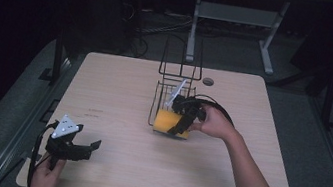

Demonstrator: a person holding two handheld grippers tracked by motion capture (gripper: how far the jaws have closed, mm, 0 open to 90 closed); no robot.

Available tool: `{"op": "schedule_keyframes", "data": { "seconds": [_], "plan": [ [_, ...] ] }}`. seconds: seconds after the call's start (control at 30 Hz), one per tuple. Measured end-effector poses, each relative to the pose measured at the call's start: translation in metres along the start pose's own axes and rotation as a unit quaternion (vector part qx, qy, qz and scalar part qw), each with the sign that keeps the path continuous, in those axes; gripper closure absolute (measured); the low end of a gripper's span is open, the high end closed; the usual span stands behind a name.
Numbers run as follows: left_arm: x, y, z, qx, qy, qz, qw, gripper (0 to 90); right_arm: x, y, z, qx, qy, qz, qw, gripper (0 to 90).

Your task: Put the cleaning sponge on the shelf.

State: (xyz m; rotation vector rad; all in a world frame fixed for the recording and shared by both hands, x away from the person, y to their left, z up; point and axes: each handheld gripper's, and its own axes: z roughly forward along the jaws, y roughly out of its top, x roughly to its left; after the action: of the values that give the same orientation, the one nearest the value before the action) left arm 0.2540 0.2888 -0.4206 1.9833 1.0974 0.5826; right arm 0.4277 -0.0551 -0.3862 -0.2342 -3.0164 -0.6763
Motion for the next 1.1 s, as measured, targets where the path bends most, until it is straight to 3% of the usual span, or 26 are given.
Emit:
{"op": "schedule_keyframes", "data": {
  "seconds": [0.43, 0.63, 0.7, 0.77, 1.0, 1.1],
  "plan": [
    [0.000, 0.000, 0.000, -0.001, 0.000, 0.000, 1.0000, 14.3, -0.009, -0.001, 0.002, -0.002, 0.001, 0.011, 0.9999, 22.3],
    [0.001, 0.000, 0.000, 0.000, -0.001, 0.000, 1.0000, 14.3, -0.013, 0.006, -0.002, 0.003, -0.008, 0.006, 0.9999, 22.3],
    [0.001, 0.000, 0.000, -0.001, -0.001, 0.000, 1.0000, 14.3, -0.016, 0.007, -0.002, -0.003, -0.002, 0.009, 1.0000, 22.3],
    [0.001, 0.000, 0.000, 0.000, -0.001, 0.000, 1.0000, 14.3, -0.018, 0.008, -0.001, 0.015, -0.004, 0.007, 0.9999, 22.3],
    [0.001, 0.000, 0.000, -0.001, -0.001, 0.001, 1.0000, 14.3, -0.027, 0.015, -0.004, 0.011, 0.002, 0.011, 0.9999, 22.3],
    [0.001, 0.000, 0.000, 0.000, -0.001, 0.002, 1.0000, 14.3, -0.030, 0.016, -0.003, 0.021, -0.005, 0.011, 0.9997, 22.3]
  ]
}}
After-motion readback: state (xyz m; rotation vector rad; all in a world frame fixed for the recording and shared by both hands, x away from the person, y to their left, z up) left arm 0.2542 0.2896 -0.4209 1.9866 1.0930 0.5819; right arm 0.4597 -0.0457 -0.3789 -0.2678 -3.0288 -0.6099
